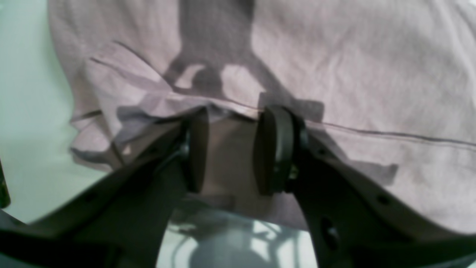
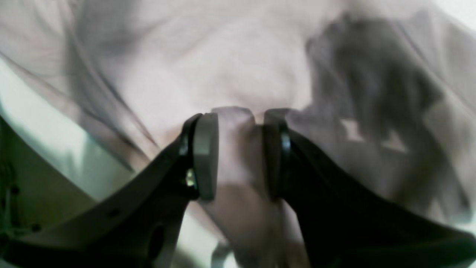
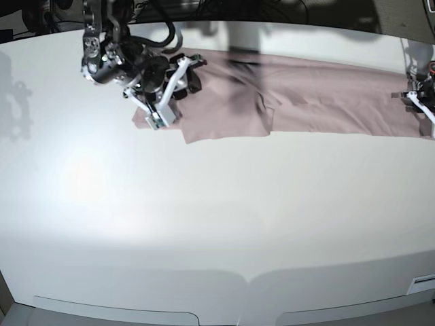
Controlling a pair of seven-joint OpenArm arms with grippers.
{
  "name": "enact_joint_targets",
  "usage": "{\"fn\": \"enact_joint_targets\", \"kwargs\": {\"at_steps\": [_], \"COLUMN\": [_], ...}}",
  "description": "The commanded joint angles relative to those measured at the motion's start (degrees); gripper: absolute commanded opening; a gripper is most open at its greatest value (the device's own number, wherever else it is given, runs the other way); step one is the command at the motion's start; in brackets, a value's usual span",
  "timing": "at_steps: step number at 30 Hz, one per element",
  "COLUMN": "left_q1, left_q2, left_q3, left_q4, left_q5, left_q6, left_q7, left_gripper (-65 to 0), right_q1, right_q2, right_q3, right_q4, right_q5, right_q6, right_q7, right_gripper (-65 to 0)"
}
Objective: Fold the T-shirt properly
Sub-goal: 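Lower the folded hem onto the shirt and release both grippers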
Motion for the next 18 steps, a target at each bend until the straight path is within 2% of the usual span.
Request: {"fn": "enact_joint_targets", "kwargs": {"at_steps": [1, 4, 9, 18], "left_q1": [-0.3, -0.3, -0.9, -3.5], "left_q2": [-0.5, 0.2, 1.2, 5.4], "left_q3": [-0.3, -0.2, -0.2, -0.2], "left_q4": [-0.3, -2.2, -6.6, -7.4], "left_q5": [0.2, 0.2, 0.2, -1.9], "left_q6": [0.1, 0.1, -0.3, -0.3], "left_q7": [0.0, -0.2, -2.1, -1.4], "left_gripper": [-40.7, -40.7, -40.7, -40.7], "right_q1": [1.3, 3.5, 6.1, 9.7], "right_q2": [0.3, 0.3, 0.6, 0.8], "right_q3": [-0.5, -1.0, 0.4, 10.8], "right_q4": [-0.8, -4.5, -6.5, -6.5], "right_q5": [-1.7, -4.5, -4.8, -6.5], "right_q6": [0.2, -1.3, -1.3, -1.3], "right_q7": [0.3, 0.3, 0.2, -0.7], "right_gripper": [-43.8, -43.8, -43.8, -43.8]}}
